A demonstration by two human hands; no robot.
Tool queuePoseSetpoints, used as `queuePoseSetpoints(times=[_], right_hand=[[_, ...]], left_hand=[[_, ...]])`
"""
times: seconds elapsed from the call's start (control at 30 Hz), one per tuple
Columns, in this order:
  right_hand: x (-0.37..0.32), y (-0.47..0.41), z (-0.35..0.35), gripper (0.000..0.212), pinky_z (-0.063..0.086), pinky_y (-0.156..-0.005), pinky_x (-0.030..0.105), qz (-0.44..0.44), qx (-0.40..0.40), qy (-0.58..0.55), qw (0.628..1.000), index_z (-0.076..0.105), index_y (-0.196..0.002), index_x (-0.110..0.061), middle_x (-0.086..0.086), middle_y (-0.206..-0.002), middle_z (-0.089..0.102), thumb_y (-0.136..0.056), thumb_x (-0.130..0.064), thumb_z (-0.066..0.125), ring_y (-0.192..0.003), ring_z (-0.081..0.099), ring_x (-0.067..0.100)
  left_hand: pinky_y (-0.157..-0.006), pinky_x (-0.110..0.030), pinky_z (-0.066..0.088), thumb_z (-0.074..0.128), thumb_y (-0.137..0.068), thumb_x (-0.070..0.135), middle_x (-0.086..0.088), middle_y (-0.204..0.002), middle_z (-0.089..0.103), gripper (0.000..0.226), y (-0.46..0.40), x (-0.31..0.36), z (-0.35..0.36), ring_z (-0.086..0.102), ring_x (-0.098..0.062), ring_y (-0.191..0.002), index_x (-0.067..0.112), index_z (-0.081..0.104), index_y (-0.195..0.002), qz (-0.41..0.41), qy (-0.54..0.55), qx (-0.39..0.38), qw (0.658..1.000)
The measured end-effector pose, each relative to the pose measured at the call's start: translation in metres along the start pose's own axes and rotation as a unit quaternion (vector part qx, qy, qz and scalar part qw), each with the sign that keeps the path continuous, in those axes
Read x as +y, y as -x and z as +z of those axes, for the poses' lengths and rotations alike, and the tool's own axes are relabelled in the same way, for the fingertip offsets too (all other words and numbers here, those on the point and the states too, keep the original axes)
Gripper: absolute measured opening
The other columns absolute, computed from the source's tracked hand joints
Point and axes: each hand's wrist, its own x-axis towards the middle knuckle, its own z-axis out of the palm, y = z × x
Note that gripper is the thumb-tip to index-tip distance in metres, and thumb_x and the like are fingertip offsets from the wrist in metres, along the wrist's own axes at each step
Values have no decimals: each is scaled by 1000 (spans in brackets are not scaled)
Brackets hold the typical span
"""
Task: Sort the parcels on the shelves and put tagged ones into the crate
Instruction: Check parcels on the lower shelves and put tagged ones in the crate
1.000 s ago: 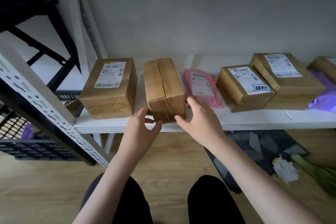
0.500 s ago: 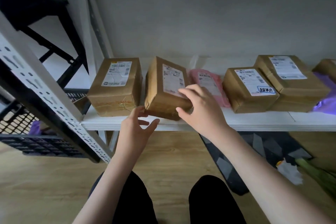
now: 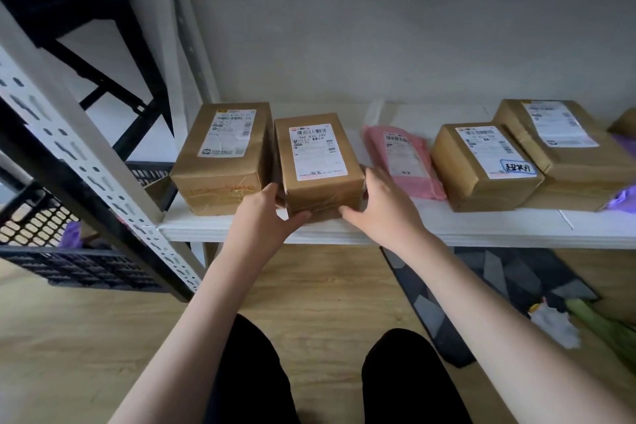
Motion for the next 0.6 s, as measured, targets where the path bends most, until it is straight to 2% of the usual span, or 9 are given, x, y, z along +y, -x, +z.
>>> queuePoseSetpoints(times=[0.07, 0.17, 0.23, 0.33, 0.4, 0.47, 0.6], right_hand=[[2, -6, 1, 57, 56, -75, 40, 14, -23, 2, 1000, 52, -126, -22, -3, -112, 59, -81, -46, 76, -93, 63, 21], [4, -10, 0, 52, 56, -78, 40, 30, -33, -31, 999, 54, -124, -21, -2, -108, 61, -82, -44, 75, -92, 64, 21], [2, -6, -3, 53, 55, -75, 37, 27, 3, -23, 999, 53, -129, -20, -2, -108, 60, -85, -42, 73, -92, 64, 22], [-2, 7, -9, 67, 56, -63, 32, -47, 103, -1, 994, 43, -146, -18, 2, -124, 59, -87, -35, 72, -84, 66, 19], [-6, 15, -14, 70, 56, -58, 31, -83, 142, 4, 986, 42, -148, -15, 5, -129, 56, -87, -31, 72, -82, 66, 21], [-10, 20, -17, 73, 57, -60, 32, -92, 149, 1, 985, 39, -149, -14, 5, -131, 55, -87, -31, 73, -87, 67, 21], [-15, 23, -19, 77, 60, -66, 35, -85, 137, -6, 987, 34, -152, -18, 2, -134, 51, -87, -37, 72, -95, 66, 19]], left_hand=[[-74, -34, 54, 80, -75, 49, 2, -95, 70, 46, -6, 5, 3, 66, -19, -87, 15, 61, -100, 8, -25, 9, 1000], [-68, -39, 53, 76, -77, 45, -4, -101, 65, 49, -7, 17, 10, 65, -30, -87, 14, 54, -109, 29, -97, 39, 994], [-65, -38, 53, 77, -78, 44, -2, -105, 63, 55, -3, 20, 14, 66, -28, -84, 16, 52, -117, 50, -87, 67, 993], [-59, -35, 55, 77, -79, 48, 2, -114, 64, 67, 4, 20, 13, 68, -23, -81, 18, 50, -133, 91, -54, 134, 985], [-53, -28, 47, 77, -81, 46, 1, -116, 64, 67, 9, 24, 9, 68, -23, -79, 14, 51, -134, 105, -43, 185, 976], [-54, -24, 40, 78, -80, 42, -1, -118, 64, 67, 14, 28, 7, 67, -25, -80, 10, 53, -133, 109, -35, 213, 970], [-60, -24, 40, 77, -81, 41, 1, -127, 62, 70, 17, 29, 3, 65, -22, -89, 14, 49, -139, 99, -22, 203, 974]])
